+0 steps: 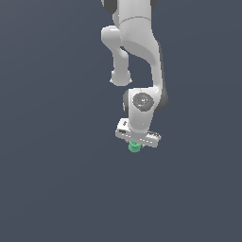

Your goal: Pick up the object and move it to a goal position.

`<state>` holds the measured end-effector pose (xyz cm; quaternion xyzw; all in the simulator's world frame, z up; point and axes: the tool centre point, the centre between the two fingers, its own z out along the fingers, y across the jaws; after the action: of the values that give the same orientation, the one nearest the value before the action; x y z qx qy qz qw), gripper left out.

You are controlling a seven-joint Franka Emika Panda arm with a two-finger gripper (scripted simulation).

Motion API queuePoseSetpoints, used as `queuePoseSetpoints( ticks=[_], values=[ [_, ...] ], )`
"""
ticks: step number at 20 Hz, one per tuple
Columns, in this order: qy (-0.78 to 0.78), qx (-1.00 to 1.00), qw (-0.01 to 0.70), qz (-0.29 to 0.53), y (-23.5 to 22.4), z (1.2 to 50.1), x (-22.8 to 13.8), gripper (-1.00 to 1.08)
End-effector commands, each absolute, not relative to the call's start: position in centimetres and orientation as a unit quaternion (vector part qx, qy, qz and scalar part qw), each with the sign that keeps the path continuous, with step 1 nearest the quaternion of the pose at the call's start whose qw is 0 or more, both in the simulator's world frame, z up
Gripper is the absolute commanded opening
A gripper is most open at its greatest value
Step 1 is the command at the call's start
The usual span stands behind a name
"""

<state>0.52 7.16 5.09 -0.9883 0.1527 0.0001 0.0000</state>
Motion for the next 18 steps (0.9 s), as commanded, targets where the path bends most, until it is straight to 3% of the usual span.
queuePoseSetpoints(
  ticks=[1,9,18],
  values=[
    [0.153,-0.988,0.000,0.000,6.9,5.8,0.6,-1.00],
    [0.153,-0.988,0.000,0.000,5.3,10.8,0.7,-1.00],
    [0.153,-0.988,0.001,0.000,2.1,20.5,0.9,-1.00]
  ],
)
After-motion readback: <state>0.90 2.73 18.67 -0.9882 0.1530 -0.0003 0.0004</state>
